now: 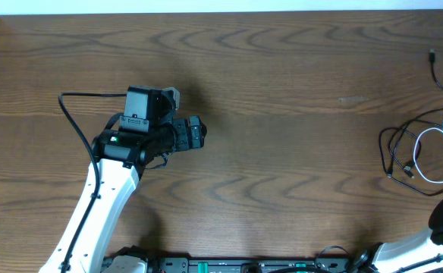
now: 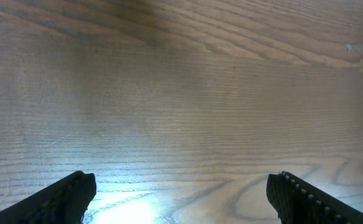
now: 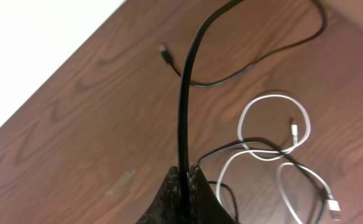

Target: Untangle cables

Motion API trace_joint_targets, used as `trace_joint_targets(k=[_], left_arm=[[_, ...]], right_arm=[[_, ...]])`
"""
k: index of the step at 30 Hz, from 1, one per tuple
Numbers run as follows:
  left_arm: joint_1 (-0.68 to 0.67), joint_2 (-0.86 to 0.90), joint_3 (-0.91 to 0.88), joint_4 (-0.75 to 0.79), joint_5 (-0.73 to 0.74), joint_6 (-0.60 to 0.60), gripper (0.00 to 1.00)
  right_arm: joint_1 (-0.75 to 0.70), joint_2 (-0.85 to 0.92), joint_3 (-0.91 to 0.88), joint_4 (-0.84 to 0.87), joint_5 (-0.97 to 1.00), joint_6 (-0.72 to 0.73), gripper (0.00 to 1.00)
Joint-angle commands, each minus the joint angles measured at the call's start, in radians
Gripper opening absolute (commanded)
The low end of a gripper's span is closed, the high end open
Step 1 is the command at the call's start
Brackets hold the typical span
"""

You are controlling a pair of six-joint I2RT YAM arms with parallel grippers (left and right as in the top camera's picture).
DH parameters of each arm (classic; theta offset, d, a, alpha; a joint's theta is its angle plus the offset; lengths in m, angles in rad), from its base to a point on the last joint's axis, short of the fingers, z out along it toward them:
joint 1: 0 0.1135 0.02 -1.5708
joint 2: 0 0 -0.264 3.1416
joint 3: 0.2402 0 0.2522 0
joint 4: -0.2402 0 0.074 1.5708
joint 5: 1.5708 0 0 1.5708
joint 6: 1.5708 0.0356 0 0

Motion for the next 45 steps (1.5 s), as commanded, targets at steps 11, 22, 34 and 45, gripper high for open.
trace_joint_targets(k=[11,22,34,45], left_arm=[[0.003,0.004,0.007,-0.003,-0.007,0.021,0.93],[0.003,0.004,0.007,-0.002,-0.008,0.021,0.93],[0.003,0.005,0.007,0.025,-0.316,0.020,0.93],[0.003,0.076,0.007,-0.115,-0.459,0.012,0.94]], right_arm=[[-0.028,0.004,0.001,-0.047,-0.116,0.011,0.60],[0.071,0.005,0.001,-0.206,-0.145,-0.072,0.71],[0.346,0.005,0.000,-0.307,-0.121,-0.271,0.89],[0.591,0.005,-0.252,-0.242,0.026,-0.209,0.98]])
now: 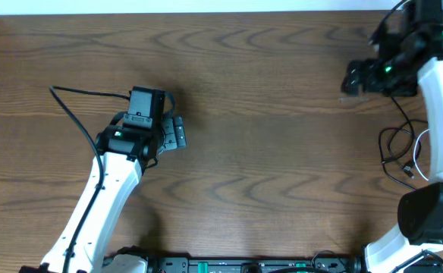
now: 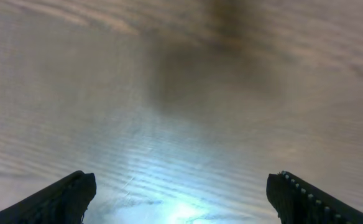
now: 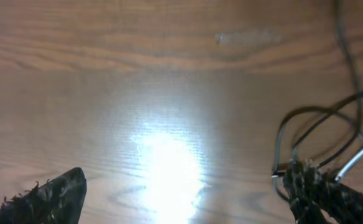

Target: Untangle cables

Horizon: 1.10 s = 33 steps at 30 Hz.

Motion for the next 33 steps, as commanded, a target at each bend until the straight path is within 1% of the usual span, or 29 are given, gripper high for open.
trace_joint_targets(k=[1,2,4,8,11,15,19,24,25,28,31,33], left_arm=[[0.003,0.032,0.007,-0.067,-0.038,0.003,0.93],[0.003,0.038,0.007,-0.089,-0.038,-0.012,0.93],[0.003,0.050,0.007,-0.198,-0.038,-0.071,0.94],[0.003,0.050,0.007,-0.295,-0.038,-0.095,0.94],[0.003,0.048,0.007,-0.371,-0.038,-0.126,0.94],[0.003,0.027,0.007,-0.400,-0.034,-0.127,0.94],[0.003,-0.066,-0.021,-0.399,-0.026,-0.146,0.94],[0.002,-0.272,-0.111,-0.351,-0.026,-0.133,0.94],[0.002,-0.349,-0.132,-0.332,-0.025,-0.121,0.94],[0.002,-0.488,-0.156,-0.296,0.003,-0.087,0.94],[0.002,-0.642,-0.175,-0.277,0.003,-0.101,0.94],[0.002,-0.705,-0.175,-0.280,0.003,-0.100,0.94]], right_arm=[[0.029,0.003,-0.101,0.014,0.036,0.033,0.98],[0.037,0.003,-0.130,0.020,0.036,0.036,0.98],[0.069,0.003,-0.206,0.035,0.036,0.055,0.99],[0.115,0.003,-0.279,0.065,0.038,0.060,0.99],[0.156,-0.001,-0.347,0.103,0.045,0.097,0.99],[0.183,-0.018,-0.425,0.158,0.045,0.123,0.99],[0.189,-0.109,-0.541,0.229,0.045,0.133,0.99],[0.190,-0.310,-0.700,0.356,0.044,0.134,0.99],[0.189,-0.387,-0.747,0.392,0.045,0.134,0.99],[0.191,-0.527,-0.822,0.455,0.045,0.134,0.99],[0.191,-0.743,-0.917,0.531,0.045,0.134,0.99],[0.191,-0.848,-0.946,0.542,0.045,0.134,0.99]])
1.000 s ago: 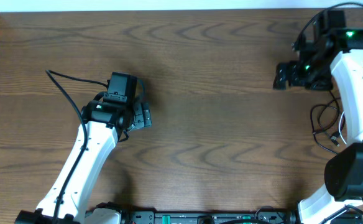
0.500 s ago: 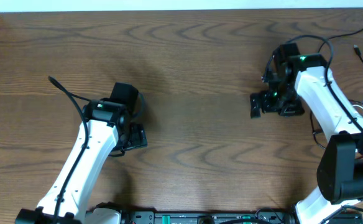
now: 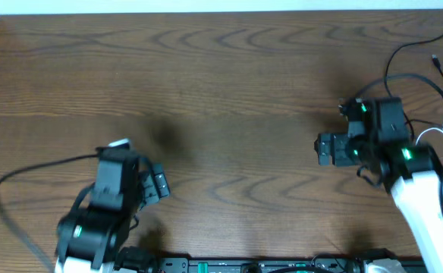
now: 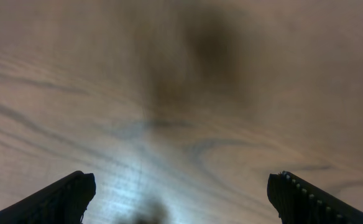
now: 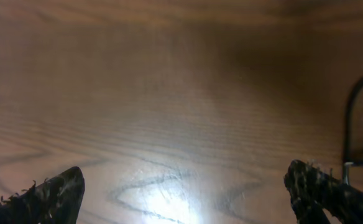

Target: Untangle cables

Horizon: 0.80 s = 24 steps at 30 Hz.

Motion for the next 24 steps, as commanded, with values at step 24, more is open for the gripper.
trace_joint_targets(k=[24], left_arm=[[0.002,-0.166,-0.013,-0.015,0.007,0.010,0.94]], right_arm=[[0.005,-0.363,-0.055,-0.088,0.035,-0.016,0.99]])
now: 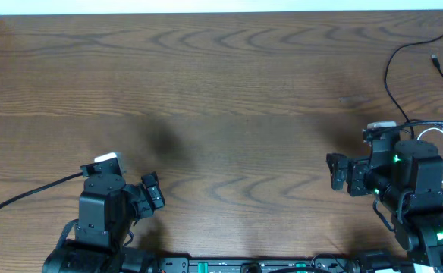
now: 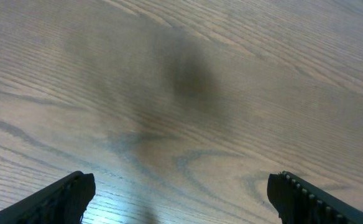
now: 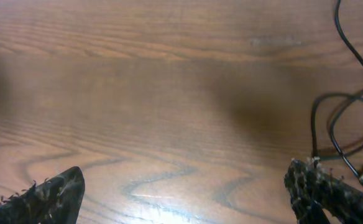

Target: Untangle cables

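Observation:
The tangle lies at the table's right edge: a black cable (image 1: 392, 64) that curves in from the far right corner, and a white cable (image 1: 441, 130) partly hidden behind my right arm. The black cable (image 3: 355, 59) also runs down the right side of the right wrist view and loops beside the right finger. My right gripper (image 1: 339, 171) (image 3: 184, 199) is open and empty, just left of the loops. My left gripper (image 1: 152, 193) (image 2: 181, 202) is open over bare wood at the front left, far from the cables.
The brown wooden table (image 1: 244, 91) fills every view. A small plug (image 1: 436, 61) lies at the far right. The left arm's own black lead (image 1: 24, 199) trails off the front left. Both arm bases stand at the front edge.
Both arms have drawn back a little toward the front edge. The right gripper now sits lower and slightly further right, nearer the cable loops. Both grippers are still open.
At first my right gripper was shut on the black cable, held above the tangle, while the left hung open at mid-left. Then the right was open near the far right corner with the cable released. Both arms later stood nearer the front, and now rest at the front edge.

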Motion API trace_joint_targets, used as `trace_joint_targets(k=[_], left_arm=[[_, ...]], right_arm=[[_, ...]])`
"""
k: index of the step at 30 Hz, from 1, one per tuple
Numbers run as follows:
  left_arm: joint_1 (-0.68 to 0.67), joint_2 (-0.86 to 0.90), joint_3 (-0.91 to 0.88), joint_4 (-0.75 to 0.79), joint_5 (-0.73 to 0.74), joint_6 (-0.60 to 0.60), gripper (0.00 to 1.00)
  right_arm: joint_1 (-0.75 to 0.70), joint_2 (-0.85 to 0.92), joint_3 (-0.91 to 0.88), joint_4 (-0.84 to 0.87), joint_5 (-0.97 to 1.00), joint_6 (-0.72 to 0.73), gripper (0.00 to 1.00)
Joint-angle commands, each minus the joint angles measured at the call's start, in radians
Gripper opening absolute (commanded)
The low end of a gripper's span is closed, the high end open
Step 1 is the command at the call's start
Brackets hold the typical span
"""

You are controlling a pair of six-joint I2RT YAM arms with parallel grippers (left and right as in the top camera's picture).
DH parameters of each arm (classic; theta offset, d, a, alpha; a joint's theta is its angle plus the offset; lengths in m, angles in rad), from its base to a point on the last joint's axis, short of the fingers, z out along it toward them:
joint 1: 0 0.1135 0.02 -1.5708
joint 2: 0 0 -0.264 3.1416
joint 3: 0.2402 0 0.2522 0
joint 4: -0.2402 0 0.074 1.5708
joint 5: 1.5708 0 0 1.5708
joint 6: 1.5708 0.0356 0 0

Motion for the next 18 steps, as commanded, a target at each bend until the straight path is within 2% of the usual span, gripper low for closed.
trace_joint_targets(k=[1,5,9,15,18], left_arm=[[0.003,-0.005,-0.008,-0.002,0.001,0.009,0.94],[0.003,-0.005,-0.008,-0.002,0.001,0.009,0.94],[0.003,-0.005,-0.008,-0.002,0.001,0.009,0.94],[0.002,-0.005,-0.008,-0.002,0.001,0.009,0.94],[0.003,-0.005,-0.008,-0.002,0.001,0.009,0.94]], right_arm=[[0.005,-0.002,-0.006,-0.001,0.032,-0.014,0.99],[0.004,-0.018,-0.008,0.019,0.033,-0.046,0.99],[0.002,-0.114,-0.050,0.119,0.033,-0.130,0.99],[-0.027,-0.322,-0.215,0.304,0.034,-0.130,0.99],[-0.050,-0.445,-0.348,0.455,0.033,-0.130,0.99]])
